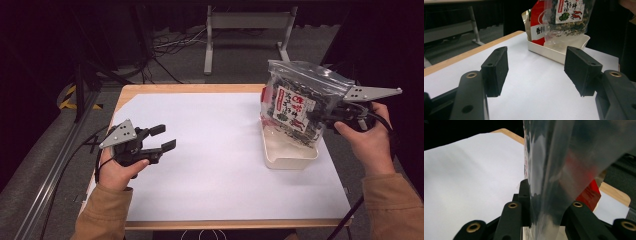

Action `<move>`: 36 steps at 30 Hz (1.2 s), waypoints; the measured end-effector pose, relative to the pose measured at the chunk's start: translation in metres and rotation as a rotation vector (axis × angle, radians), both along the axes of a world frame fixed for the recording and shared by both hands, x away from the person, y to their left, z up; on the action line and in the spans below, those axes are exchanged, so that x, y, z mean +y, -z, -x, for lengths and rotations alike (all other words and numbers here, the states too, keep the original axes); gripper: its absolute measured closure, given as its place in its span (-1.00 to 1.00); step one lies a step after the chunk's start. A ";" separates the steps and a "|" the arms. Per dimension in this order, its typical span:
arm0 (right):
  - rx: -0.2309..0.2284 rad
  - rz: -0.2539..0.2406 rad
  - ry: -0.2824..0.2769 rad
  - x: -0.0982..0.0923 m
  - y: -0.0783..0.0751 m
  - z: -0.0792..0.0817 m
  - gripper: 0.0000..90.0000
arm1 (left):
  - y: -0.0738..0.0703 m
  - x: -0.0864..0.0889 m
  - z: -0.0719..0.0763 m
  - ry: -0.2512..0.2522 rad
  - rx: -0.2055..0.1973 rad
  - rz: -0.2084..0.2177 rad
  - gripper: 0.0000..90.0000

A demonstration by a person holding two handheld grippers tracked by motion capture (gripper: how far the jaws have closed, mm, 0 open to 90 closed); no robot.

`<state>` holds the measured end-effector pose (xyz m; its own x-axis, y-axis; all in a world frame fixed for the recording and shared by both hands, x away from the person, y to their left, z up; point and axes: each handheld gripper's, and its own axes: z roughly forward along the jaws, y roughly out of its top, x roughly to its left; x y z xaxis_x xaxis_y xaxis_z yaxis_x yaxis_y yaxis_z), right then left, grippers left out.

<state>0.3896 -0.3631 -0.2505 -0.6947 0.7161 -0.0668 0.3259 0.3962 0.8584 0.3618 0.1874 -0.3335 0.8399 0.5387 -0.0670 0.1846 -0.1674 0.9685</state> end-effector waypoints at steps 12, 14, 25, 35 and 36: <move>0.059 0.025 0.038 0.003 0.011 -0.007 0.63 | 0.001 0.002 0.000 -0.002 0.006 0.003 -0.19; 0.064 0.026 0.040 0.003 0.013 -0.008 0.63 | 0.001 0.002 0.000 -0.002 0.006 0.003 -0.19; 0.093 0.032 0.044 0.003 0.030 -0.010 0.63 | 0.003 0.004 0.000 -0.016 0.009 0.005 -0.24; 0.117 0.028 0.048 0.003 0.046 -0.011 0.64 | 0.004 0.005 -0.001 -0.017 0.016 0.002 -0.26; 0.115 0.029 0.045 0.003 0.048 -0.011 0.64 | 0.004 0.004 0.000 -0.019 0.020 0.002 -0.28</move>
